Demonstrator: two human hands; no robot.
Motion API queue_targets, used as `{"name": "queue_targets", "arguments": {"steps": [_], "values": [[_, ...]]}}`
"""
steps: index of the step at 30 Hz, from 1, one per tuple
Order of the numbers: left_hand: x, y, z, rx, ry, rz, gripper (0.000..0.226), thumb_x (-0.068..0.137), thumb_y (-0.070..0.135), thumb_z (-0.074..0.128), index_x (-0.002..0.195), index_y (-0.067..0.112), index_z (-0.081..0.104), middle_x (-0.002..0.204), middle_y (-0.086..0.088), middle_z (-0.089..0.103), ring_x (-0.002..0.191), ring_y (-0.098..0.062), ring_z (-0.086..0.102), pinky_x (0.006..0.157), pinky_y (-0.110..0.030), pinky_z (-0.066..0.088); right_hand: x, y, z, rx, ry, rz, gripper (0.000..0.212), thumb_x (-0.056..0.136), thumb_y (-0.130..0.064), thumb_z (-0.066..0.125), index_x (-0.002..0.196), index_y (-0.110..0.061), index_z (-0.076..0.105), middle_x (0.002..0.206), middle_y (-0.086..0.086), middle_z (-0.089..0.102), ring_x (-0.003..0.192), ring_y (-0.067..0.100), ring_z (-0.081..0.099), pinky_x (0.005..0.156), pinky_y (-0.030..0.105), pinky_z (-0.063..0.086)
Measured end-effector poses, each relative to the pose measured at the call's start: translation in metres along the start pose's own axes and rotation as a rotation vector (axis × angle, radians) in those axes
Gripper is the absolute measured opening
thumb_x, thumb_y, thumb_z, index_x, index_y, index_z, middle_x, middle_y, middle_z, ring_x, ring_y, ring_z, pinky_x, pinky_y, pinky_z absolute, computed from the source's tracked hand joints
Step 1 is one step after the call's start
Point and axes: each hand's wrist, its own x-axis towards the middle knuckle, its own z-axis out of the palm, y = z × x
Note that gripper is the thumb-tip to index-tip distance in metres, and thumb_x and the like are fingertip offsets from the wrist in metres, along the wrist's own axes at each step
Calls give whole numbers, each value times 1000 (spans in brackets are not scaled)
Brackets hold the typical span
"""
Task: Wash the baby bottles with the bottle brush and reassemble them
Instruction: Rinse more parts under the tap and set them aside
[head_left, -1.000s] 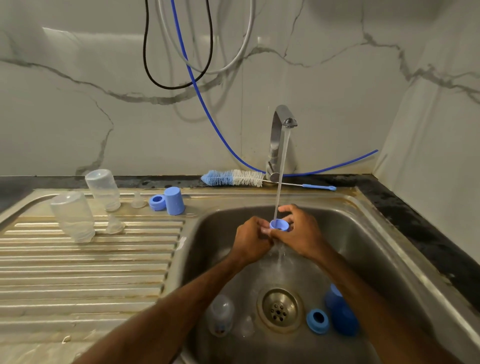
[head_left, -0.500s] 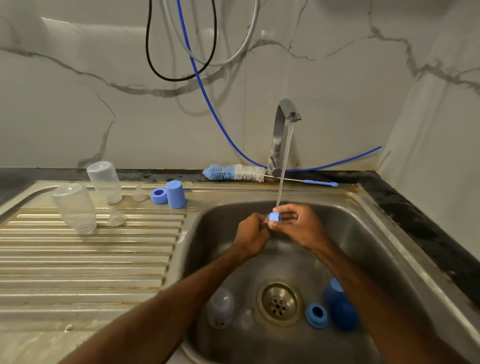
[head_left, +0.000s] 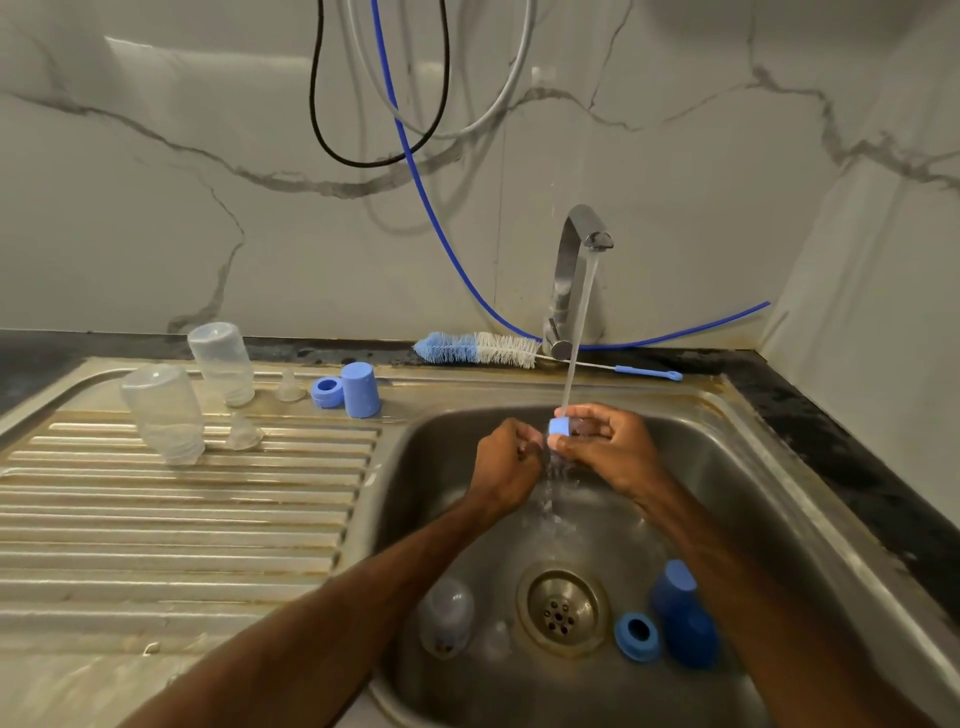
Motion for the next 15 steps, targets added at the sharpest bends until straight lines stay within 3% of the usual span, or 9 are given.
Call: {"name": "queue_targets", "arguments": {"steps": [2, 4, 7, 9, 12, 14, 15], "values": [[4, 0, -6, -35, 61, -6, 10, 102, 14, 55, 107, 16, 64, 100, 3, 68, 89, -10, 64, 80, -29, 57, 0, 2, 0, -31, -25, 4, 41, 78, -10, 84, 116, -21, 71, 108, -1, 75, 98, 13, 72, 86, 33, 62], [10, 5, -13, -32, 109, 30, 18, 103, 14, 54, 120, 18, 60, 112, 1, 65, 100, -11, 62, 92, -34, 56, -1, 4, 0, -143, -35, -34, 40, 78, -10, 84, 115, -22, 72, 108, -4, 74, 97, 9, 71, 87, 29, 60], [24, 22, -20, 116, 49, 136, 55, 97, 0, 54, 149, 14, 41, 146, -7, 47, 132, -17, 46, 110, -28, 37, -2, 2, 3, -326, -32, -96, 50, 76, -9, 86, 121, -19, 69, 110, -11, 67, 96, 3, 64, 78, 9, 49], [36, 39, -22, 168, -21, 163, 75, 93, -8, 53, 159, 10, 24, 162, -11, 31, 149, -24, 29, 120, -33, 25, -1, 2, 4, -369, -15, -88, 52, 72, -8, 88, 119, -19, 68, 105, -11, 66, 91, 0, 62, 70, 8, 45], [51, 67, -22, 184, -97, 183, 84, 90, -13, 53, 162, 7, 13, 166, -14, 25, 153, -28, 24, 122, -37, 23, 1, 5, 2, -398, -5, -97, 37, 74, -12, 88, 106, -19, 72, 93, -10, 69, 84, 0, 64, 73, 14, 52], [57, 78, -20, 169, -120, 213, 87, 86, -16, 55, 161, 8, 17, 158, -17, 39, 144, -32, 38, 116, -37, 34, 4, 11, 0, -419, -15, -112, 34, 76, -15, 86, 107, -18, 73, 96, -8, 71, 86, 1, 64, 81, 24, 56], [59, 79, -18, 161, -127, 218, 89, 85, -17, 55, 161, 9, 18, 152, -18, 44, 138, -33, 44, 113, -39, 40, 4, 13, 0, -423, -11, -117, 38, 75, -16, 86, 111, -18, 72, 100, -7, 71, 87, 1, 64, 80, 20, 55]]}}
